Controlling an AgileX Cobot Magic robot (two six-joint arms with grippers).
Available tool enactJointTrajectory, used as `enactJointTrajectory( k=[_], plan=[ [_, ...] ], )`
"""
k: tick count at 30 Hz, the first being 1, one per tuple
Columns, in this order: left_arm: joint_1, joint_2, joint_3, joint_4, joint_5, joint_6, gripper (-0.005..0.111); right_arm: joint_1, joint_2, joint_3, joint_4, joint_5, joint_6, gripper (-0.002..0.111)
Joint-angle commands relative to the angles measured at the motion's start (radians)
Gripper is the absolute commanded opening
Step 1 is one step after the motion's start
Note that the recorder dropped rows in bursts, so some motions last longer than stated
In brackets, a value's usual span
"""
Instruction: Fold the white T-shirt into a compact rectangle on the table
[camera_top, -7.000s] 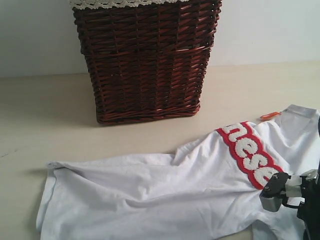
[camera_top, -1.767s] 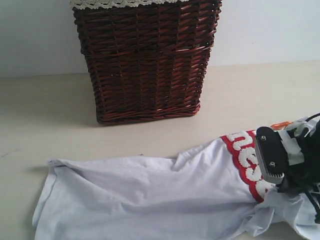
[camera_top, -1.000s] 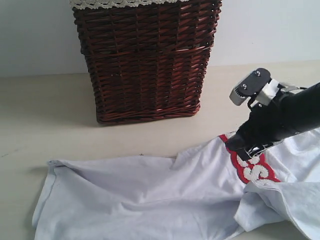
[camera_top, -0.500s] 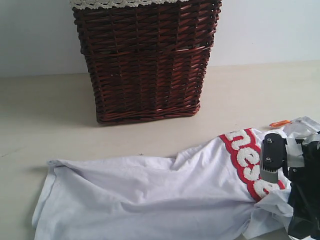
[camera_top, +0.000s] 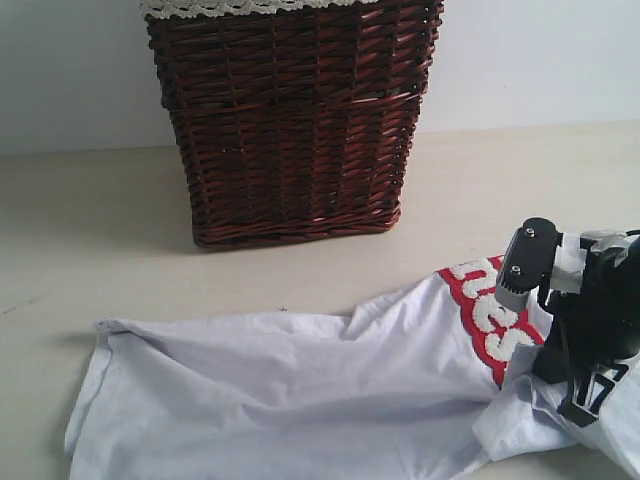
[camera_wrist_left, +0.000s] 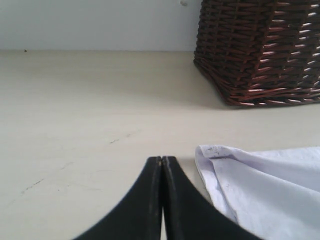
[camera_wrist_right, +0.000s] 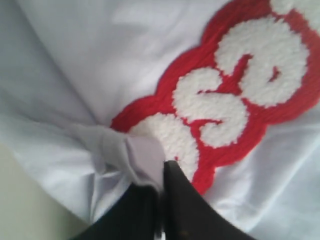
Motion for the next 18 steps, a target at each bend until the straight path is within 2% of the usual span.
enactJointTrajectory(
  k=[1,8,11,16,18],
  plan=[
    [-0.006,-0.006,-0.001,-0.005,-0.008,-0.001,0.001,0.0,-0.004,-0.007,0.01,-0.121,-0.01,0.0],
    [-0.006,-0.006,-0.001,-0.005,-0.008,-0.001,0.001,0.0,-0.002,-0.104,0.019,-0.274,-0.015,0.002],
    [-0.006,-0.006,-0.001,-0.005,-0.008,-0.001,0.001,0.0,0.027,-0.131,0.012,-0.27,-0.039,0.017],
    [-0.006,-0.006,-0.001,-0.005,-0.008,-0.001,0.001,0.0,0.116,-0.133,-0.006,-0.333,-0.063,0.051],
    [-0.006,-0.006,-0.001,-0.005,-0.008,-0.001,0.001,0.0,0.156,-0.133,-0.006,-0.424,-0.038,0.056]
  ],
)
